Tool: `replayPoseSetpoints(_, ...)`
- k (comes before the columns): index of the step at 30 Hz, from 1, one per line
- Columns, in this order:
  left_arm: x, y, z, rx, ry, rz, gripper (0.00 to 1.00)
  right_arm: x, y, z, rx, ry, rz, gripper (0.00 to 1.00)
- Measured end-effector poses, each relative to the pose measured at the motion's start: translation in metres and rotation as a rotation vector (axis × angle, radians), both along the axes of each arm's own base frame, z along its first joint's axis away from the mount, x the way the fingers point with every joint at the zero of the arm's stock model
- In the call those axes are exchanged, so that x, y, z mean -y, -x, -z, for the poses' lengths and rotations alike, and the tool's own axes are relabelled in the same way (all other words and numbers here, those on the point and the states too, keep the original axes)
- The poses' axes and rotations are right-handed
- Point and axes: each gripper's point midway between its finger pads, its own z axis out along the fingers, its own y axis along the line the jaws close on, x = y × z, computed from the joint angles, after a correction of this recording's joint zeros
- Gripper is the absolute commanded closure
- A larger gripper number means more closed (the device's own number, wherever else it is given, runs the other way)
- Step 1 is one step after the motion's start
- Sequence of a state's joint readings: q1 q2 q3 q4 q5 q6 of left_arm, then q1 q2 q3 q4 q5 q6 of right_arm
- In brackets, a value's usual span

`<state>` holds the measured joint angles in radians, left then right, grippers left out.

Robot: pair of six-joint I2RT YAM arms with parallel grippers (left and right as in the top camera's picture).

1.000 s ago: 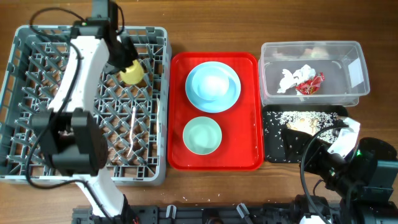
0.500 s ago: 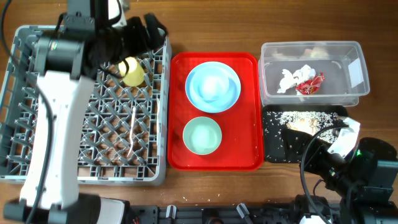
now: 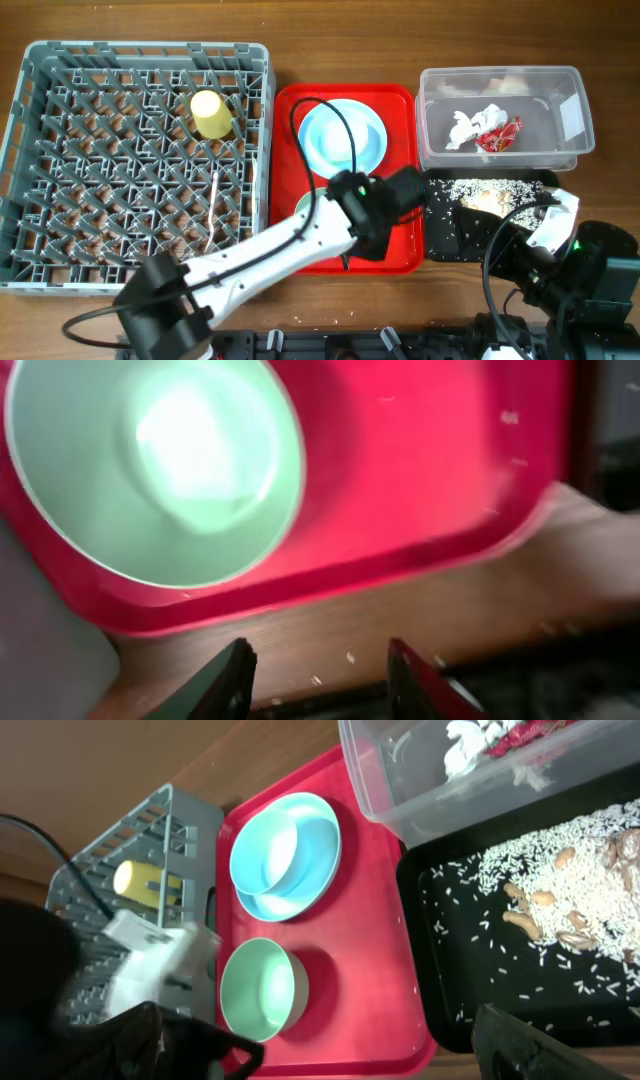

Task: Sort waste into correct bins and load items into the dishwasher rack
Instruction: 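Reach the left gripper back to the green bowl on the tray, then grasp the green bowl and place it upside down in the rack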

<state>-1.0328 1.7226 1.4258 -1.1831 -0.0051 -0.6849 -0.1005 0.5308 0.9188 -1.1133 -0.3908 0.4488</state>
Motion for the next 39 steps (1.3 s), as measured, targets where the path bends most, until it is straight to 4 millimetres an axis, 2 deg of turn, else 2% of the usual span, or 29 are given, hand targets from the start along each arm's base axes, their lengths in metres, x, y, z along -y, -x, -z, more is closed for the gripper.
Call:
replayPoseSetpoints(2, 0.003, -0.011, 0.022, 0.102, -0.020, -0.031, 0.57, 0.000, 0.000, 0.000, -0.001, 0.000, 0.000, 0.00)
replayPoseSetpoints(5, 0.005, -0.017, 0.051, 0.168, -0.023, -0.041, 0.60, 0.000, 0.000, 0.000, 0.000, 0.000, 0.000, 0.00)
replayPoseSetpoints(12, -0.012, -0.020, 0.084, 0.219, -0.059, -0.058, 0.62, 0.000, 0.000, 0.000, 0.000, 0.000, 0.000, 0.00)
replayPoseSetpoints(15, -0.020, -0.016, 0.089, 0.209, -0.086, -0.055, 0.61, 0.000, 0.000, 0.000, 0.000, 0.000, 0.000, 0.00)
replayPoseSetpoints(16, -0.023, -0.013, 0.090, 0.194, -0.098, -0.052, 0.67, 0.000, 0.000, 0.000, 0.000, 0.000, 0.000, 0.00)
replayPoseSetpoints(17, -0.024, -0.011, 0.091, 0.185, -0.099, -0.051, 0.89, 0.000, 0.000, 0.000, 0.000, 0.000, 0.000, 0.00)
replayPoseSetpoints(18, -0.024, -0.010, 0.091, 0.180, -0.097, -0.054, 0.96, 0.000, 0.000, 0.000, 0.000, 0.000, 0.000, 0.00)
replayPoseSetpoints(24, -0.036, -0.017, 0.084, 0.226, -0.165, -0.032, 0.96, 0.000, 0.000, 0.000, -0.001, 0.000, 0.000, 0.00)
replayPoseSetpoints(26, -0.035, -0.018, 0.063, 0.217, -0.191, 0.001, 0.96, 0.000, 0.000, 0.000, -0.001, 0.000, 0.000, 0.00)
replayPoseSetpoints(28, -0.013, -0.032, 0.007, 0.270, -0.096, 0.022, 0.96, 0.000, 0.000, 0.000, -0.001, 0.000, 0.000, 0.00)
replayPoseSetpoints(29, -0.003, -0.043, -0.040, 0.319, 0.003, 0.025, 0.96, 0.000, 0.000, 0.000, -0.001, 0.000, 0.000, 0.00)
replayPoseSetpoints(30, 0.000, -0.051, -0.074, 0.346, 0.087, 0.022, 0.96, 0.000, 0.000, 0.000, -0.001, 0.000, 0.000, 0.00)
replayPoseSetpoints(31, -0.003, -0.062, -0.119, 0.380, 0.213, 0.014, 0.96, 0.000, 0.000, 0.000, -0.001, 0.000, 0.000, 0.00)
replayPoseSetpoints(32, -0.014, -0.070, -0.144, 0.388, 0.294, 0.003, 0.96, 0.000, 0.000, 0.000, 0.000, 0.000, 0.000, 0.01)
replayPoseSetpoints(33, -0.028, -0.075, -0.160, 0.380, 0.350, -0.007, 0.96, 0.000, 0.000, 0.000, 0.001, 0.000, 0.000, 0.00)
replayPoseSetpoints(34, -0.051, -0.080, -0.170, 0.347, 0.399, -0.031, 0.96, 0.000, 0.000, 0.000, 0.000, 0.000, 0.000, 0.00)
replayPoseSetpoints(36, -0.094, -0.088, -0.172, 0.242, 0.481, -0.083, 0.96, 0.000, 0.000, 0.000, 0.000, 0.000, 0.000, 0.00)
replayPoseSetpoints(38, -0.132, -0.083, -0.169, 0.087, 0.611, -0.127, 0.96, 0.000, 0.000, 0.000, 0.000, 0.000, 0.000, 0.00)
replayPoseSetpoints(39, -0.135, -0.072, -0.175, 0.028, 0.722, -0.088, 0.96, 0.000, 0.000, 0.000, 0.000, 0.000, 0.000, 0.00)
